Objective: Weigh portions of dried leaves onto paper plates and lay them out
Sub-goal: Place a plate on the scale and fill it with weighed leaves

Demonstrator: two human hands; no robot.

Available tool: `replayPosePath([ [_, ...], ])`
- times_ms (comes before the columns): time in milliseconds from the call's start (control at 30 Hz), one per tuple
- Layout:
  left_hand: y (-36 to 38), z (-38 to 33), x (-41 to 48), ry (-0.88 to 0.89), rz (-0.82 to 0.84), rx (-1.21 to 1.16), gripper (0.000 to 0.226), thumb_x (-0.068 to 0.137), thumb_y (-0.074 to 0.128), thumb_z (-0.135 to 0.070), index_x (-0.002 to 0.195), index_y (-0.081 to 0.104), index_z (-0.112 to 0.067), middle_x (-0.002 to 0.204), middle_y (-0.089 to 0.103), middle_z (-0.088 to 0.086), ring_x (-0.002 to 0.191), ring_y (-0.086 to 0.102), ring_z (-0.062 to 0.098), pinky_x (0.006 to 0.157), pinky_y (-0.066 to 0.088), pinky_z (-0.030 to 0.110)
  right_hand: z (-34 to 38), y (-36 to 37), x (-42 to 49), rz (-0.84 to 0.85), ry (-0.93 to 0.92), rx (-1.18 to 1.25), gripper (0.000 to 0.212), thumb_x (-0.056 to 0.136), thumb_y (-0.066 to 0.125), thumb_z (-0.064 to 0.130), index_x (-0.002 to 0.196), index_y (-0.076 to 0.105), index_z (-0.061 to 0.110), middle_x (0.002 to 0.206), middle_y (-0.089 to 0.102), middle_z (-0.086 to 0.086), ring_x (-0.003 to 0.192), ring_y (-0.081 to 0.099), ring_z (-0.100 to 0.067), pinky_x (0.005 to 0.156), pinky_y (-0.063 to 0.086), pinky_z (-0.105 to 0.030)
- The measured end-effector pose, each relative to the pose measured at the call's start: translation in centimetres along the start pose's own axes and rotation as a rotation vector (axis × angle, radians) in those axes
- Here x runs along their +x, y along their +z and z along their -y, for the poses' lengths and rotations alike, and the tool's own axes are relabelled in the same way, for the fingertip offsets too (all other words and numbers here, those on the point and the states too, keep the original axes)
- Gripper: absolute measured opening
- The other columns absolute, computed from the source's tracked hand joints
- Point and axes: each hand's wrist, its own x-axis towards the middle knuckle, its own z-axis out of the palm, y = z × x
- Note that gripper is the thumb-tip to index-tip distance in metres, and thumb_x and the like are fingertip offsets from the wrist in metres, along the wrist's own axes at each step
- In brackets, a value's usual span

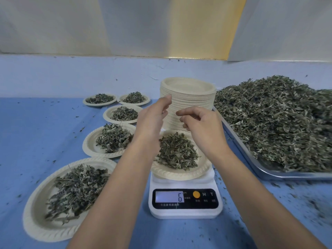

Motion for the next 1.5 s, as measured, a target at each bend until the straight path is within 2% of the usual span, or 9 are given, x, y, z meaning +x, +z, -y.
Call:
replayPosePath([
  [100,0.2,0.0,-0.3,0.058,0.057,0.164,0.041,0.085,0.057,-0.048,0.118,0.064,-0.023,0.119,0.063,-0.009,0.110,0.054,0.004,0.075,0.037,0.020,0.0,-0.2,0.0,-0.004,0.016,0.013,0.023,0.086,0.056,0.008,0.087,0.073,0.024,0.086,0.071,0.004,0.081,0.064,-0.016,0.085,0.052,-0.042],
  [200,0.5,-0.1,-0.9,0.071,0.145,0.191,0.041,0.093,0.043,-0.051,0.119,0.061,-0.025,0.122,0.063,-0.005,0.116,0.051,0.005,0.094,0.029,0.028,0.0,-0.2,0.0,-0.017,0.032,0.032,0.023,0.086,0.056,0.008,0.086,0.073,0.024,0.083,0.071,0.004,0.077,0.064,-0.014,0.084,0.053,-0.041],
  [333,0.9,0.0,-1.3,0.079,0.158,0.249,0.046,0.097,0.028,-0.051,0.127,0.057,-0.030,0.126,0.061,-0.007,0.110,0.044,0.001,0.090,0.017,0.029,-0.2,-0.3,0.1,-0.031,0.040,0.041,0.022,0.086,0.056,0.008,0.087,0.073,0.023,0.084,0.071,0.005,0.079,0.064,-0.013,0.084,0.053,-0.041],
  [733,1.4,1.1,-1.2,0.203,0.076,0.553,0.029,0.095,0.046,-0.033,0.108,0.071,-0.027,0.099,0.052,-0.023,0.092,0.043,-0.005,0.084,0.030,0.024,-3.0,-5.4,0.8,-0.095,0.074,0.008,0.028,0.087,0.056,0.010,0.079,0.070,0.032,0.073,0.067,0.013,0.056,0.058,0.004,0.065,0.052,-0.026],
  [900,2.9,1.0,-1.6,0.275,0.074,0.504,0.031,0.096,0.043,-0.030,0.113,0.068,-0.026,0.113,0.066,-0.017,0.107,0.053,-0.003,0.070,0.030,0.008,-5.1,-9.8,1.3,-0.201,0.217,-0.025,0.026,0.088,0.052,0.011,0.082,0.073,0.026,0.075,0.069,0.008,0.067,0.059,-0.014,0.068,0.051,-0.036],
  [1100,6.9,1.7,-2.1,0.290,0.158,0.457,0.028,0.097,0.043,-0.027,0.110,0.068,-0.024,0.104,0.070,-0.005,0.094,0.061,0.006,0.079,0.039,0.019,-7.4,-13.6,2.3,-0.025,0.346,-0.455,0.021,0.092,0.052,0.015,0.100,0.070,0.022,0.073,0.060,0.004,0.064,0.052,-0.016,0.054,0.038,-0.025],
  [1200,8.3,2.6,-2.3,0.275,0.193,0.466,0.028,0.098,0.042,-0.024,0.105,0.069,-0.022,0.102,0.069,0.005,0.088,0.057,0.014,0.084,0.042,0.028,-8.5,-14.6,2.4,0.043,0.417,-0.725,0.023,0.091,0.054,0.017,0.110,0.068,0.020,0.099,0.066,-0.006,0.092,0.059,-0.026,0.072,0.045,-0.028],
  [1333,9.4,3.4,-2.5,0.231,0.246,0.449,0.028,0.099,0.042,-0.021,0.096,0.069,-0.020,0.111,0.067,-0.005,0.101,0.058,0.004,0.091,0.042,0.025,-9.8,-15.1,1.9,0.159,0.496,-0.920,0.025,0.089,0.058,0.022,0.113,0.065,0.019,0.117,0.063,-0.013,0.112,0.055,-0.031,0.091,0.045,-0.033],
  [1500,9.9,3.7,-2.9,0.222,0.251,0.449,0.029,0.098,0.042,-0.020,0.089,0.069,-0.023,0.112,0.066,-0.005,0.107,0.057,0.006,0.096,0.042,0.029,-10.0,-14.6,1.3,0.126,0.467,-0.849,0.028,0.084,0.058,0.002,0.102,0.071,0.020,0.101,0.065,-0.015,0.088,0.058,-0.029,0.073,0.048,-0.030],
])
